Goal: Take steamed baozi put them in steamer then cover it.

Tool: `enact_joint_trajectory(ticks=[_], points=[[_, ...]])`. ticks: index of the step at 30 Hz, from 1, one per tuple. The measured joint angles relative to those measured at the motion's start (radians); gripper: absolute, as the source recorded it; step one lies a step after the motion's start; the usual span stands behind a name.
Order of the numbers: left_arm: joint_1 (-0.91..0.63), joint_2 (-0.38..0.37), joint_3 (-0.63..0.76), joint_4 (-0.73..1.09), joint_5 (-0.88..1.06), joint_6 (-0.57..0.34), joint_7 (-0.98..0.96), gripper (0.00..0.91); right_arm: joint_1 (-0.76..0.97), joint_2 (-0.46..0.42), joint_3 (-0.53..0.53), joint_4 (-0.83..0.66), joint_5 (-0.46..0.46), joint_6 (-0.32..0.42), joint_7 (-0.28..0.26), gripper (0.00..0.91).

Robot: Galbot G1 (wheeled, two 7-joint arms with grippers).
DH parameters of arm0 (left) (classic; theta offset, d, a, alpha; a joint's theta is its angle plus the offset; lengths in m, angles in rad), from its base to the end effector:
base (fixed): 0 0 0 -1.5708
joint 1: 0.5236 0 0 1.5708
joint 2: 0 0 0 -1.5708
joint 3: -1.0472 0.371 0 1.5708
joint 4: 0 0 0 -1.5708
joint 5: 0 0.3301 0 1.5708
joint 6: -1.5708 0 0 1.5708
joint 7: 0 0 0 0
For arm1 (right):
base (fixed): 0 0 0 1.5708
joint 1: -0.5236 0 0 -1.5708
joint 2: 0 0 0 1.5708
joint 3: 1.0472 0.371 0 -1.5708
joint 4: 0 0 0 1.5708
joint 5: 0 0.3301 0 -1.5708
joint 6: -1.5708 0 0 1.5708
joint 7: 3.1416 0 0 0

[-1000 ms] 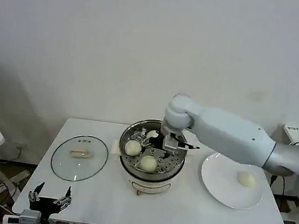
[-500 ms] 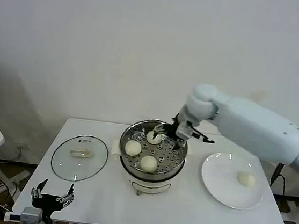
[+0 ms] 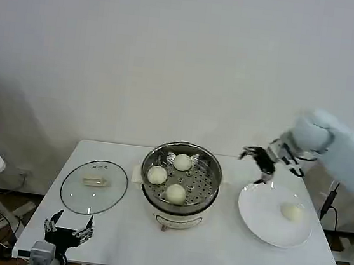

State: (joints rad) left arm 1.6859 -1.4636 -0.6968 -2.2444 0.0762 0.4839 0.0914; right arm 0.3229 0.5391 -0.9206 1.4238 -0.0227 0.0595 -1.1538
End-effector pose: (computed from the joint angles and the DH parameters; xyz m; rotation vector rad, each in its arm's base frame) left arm 0.1090 0.0619 -0.2795 0.0641 -2.6748 -0.3041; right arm 0.4916 -0.1936 -0.0579 1.4658 -1.3491 1.7132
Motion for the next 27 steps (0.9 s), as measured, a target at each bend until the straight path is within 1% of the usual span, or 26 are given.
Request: enact_joint_trajectory(ticks=[6,13,20,27], points=[[0.005,0.006,0.005,-0.002,0.000,0.000,0.001,0.907,-0.122,-0.078,0.094,-0.015,-0.039,-0.080,-0.014,0.907],[0.013,0.006,0.003,0.002,-0.004,-0.002,-0.003,0.907,-0.238,-0.109,0.170,-0.060,-0.096,-0.128,-0.023,0.907],[0.017,-0.002,0.008,0.009,-0.002,-0.004,-0.006,0.907,-0.314,-0.097,0.223,-0.129,-0.158,-0.137,-0.019,0.907],[0.012,0.001,-0.006,0.025,-0.002,-0.004,-0.005,0.907,-0.378,-0.045,0.281,-0.220,-0.212,-0.114,0.010,0.907]])
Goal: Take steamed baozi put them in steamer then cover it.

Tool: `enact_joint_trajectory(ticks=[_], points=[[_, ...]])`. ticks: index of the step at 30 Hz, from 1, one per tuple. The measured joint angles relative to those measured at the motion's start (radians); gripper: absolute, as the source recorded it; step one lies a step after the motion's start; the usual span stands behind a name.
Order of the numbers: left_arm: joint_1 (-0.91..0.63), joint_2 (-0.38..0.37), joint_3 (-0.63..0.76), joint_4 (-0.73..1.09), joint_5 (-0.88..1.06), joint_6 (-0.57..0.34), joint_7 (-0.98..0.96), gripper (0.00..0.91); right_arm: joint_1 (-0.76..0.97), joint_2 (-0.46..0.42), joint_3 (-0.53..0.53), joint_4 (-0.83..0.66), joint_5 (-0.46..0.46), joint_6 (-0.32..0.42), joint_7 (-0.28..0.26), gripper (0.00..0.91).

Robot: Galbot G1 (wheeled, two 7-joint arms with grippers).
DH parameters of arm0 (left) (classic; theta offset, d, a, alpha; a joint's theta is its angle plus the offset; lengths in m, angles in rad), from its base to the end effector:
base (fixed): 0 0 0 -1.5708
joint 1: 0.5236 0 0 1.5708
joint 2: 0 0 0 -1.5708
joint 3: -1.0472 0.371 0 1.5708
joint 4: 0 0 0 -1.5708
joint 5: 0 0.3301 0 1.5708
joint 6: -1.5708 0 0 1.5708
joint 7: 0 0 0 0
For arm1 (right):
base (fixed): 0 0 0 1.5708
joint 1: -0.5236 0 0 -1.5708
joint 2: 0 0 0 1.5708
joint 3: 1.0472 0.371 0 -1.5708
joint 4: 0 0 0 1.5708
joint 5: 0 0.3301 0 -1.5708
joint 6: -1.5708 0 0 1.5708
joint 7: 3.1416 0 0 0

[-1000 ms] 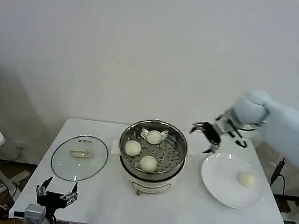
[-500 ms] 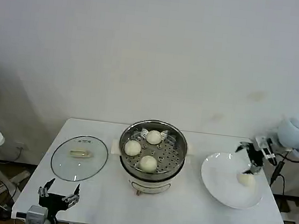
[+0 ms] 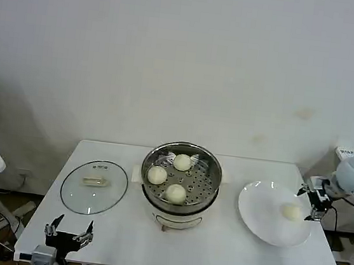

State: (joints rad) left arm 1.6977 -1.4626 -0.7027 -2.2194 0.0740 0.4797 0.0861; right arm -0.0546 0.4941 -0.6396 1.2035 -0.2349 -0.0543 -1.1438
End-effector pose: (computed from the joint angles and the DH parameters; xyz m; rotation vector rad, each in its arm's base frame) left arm 0.1057 0.0651 -0.2885 0.0762 -2.6430 -0.3027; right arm 0.4697 -0.2968 -0.1607 1.1019 -1.3310 1.4302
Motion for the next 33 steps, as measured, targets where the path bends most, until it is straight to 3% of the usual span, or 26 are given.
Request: enact_joint_trajectory(ticks=[19,33], points=[[-0.007,0.002,-0.011,0.048,0.000,-0.004,-0.003,0.907,-0.067,0.151,0.073,-0.193,-0.120,0.034,0.057,0.907],[-0.020,0.003,-0.014,0.076,-0.003,-0.004,-0.002,0.907,-0.082,0.207,0.089,-0.274,-0.169,0.052,0.080,0.907]])
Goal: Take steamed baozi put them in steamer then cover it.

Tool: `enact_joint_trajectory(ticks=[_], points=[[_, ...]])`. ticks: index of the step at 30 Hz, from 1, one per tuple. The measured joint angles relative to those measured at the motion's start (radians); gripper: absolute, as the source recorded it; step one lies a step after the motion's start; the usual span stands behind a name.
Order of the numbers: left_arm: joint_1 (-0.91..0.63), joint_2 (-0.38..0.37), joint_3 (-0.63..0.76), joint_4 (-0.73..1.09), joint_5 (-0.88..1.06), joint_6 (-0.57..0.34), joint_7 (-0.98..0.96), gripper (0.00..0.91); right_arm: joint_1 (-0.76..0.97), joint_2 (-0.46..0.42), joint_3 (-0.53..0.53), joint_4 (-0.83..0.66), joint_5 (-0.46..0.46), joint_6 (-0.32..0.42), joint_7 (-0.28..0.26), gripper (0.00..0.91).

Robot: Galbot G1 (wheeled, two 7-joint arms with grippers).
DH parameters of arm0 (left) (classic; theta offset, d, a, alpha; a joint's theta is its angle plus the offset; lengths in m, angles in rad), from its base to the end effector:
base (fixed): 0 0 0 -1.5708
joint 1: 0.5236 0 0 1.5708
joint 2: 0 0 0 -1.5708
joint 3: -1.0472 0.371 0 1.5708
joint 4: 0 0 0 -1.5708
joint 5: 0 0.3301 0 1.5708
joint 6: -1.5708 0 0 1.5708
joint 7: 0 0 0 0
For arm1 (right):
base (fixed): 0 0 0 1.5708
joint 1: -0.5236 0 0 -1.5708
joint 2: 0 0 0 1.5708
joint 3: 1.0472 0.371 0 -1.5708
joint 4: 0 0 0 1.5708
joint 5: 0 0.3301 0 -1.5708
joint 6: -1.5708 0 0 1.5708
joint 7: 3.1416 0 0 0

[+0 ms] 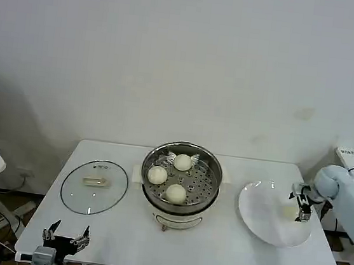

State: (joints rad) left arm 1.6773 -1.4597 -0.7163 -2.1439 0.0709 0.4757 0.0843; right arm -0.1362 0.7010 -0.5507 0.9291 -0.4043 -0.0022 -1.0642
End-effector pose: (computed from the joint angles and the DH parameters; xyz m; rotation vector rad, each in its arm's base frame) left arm 0.1110 0.0741 -0.3098 0.1007 -2.5928 -0.2956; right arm 0.5074 -0.2845 -0.2342 1.0436 -1.3002 1.4447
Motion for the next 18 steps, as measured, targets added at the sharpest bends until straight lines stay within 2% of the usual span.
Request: enact_joint_trajectory(ticks=[18], points=[[-0.001,-0.003,0.002,0.007,0.002,0.000,-0.001,0.907,-0.011,0.033,0.010,-0.059,-0.038,0.018,0.010,0.907]])
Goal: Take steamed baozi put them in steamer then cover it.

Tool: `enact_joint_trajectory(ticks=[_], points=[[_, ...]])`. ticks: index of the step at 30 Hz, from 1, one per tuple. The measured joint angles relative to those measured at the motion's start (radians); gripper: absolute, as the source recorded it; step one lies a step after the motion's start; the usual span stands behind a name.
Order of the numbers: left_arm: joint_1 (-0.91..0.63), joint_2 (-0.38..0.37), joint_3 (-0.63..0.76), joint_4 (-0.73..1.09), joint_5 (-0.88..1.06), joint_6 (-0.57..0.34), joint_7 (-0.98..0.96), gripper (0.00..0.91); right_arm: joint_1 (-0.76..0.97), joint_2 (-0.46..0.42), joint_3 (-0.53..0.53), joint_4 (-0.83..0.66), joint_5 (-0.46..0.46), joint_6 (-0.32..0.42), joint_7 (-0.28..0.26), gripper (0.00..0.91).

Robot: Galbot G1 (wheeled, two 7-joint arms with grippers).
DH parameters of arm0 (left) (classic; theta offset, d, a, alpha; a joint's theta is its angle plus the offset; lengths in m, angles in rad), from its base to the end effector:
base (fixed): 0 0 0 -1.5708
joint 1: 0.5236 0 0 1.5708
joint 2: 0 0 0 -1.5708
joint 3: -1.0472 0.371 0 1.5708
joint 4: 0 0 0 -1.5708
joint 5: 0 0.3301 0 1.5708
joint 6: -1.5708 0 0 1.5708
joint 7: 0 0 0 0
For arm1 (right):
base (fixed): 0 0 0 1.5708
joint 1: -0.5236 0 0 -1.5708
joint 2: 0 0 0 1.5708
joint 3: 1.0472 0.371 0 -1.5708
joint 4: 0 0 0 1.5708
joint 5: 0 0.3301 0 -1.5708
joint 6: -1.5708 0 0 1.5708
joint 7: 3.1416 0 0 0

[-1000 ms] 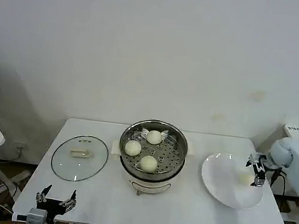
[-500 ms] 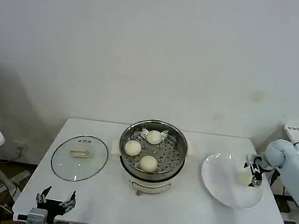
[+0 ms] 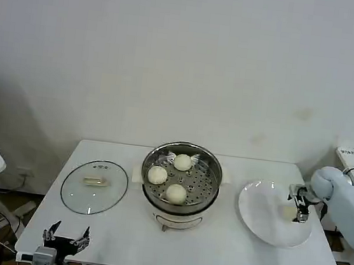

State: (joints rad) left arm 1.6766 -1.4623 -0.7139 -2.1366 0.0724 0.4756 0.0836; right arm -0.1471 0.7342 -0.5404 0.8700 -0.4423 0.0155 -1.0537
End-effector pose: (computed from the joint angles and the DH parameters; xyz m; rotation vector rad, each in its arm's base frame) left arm 0.1110 0.0734 -0.3124 0.1008 -2.5864 -0.2919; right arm 0.5108 -0.2856 -0.2490 1.0353 -1.2741 1.4430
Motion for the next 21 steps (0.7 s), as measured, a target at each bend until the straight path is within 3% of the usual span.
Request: enact_joint_trajectory(ticks=[14,17,21], points=[[0.000,0.001,-0.001,0.005,0.001,0.000,-0.001,0.907,-0.007,0.013,0.012,-0.023,-0.015,0.006,0.000,0.907],[0.000,0.002,-0.003,0.006,0.001,0.000,-0.001,0.907,-0.007,0.012,0.012,-0.026,-0.015,0.006,0.001,0.776],[-0.002,0.001,-0.002,0.008,0.001,0.000,-0.001,0.907,-0.006,0.010,0.013,-0.028,-0.014,0.008,0.001,0.736]])
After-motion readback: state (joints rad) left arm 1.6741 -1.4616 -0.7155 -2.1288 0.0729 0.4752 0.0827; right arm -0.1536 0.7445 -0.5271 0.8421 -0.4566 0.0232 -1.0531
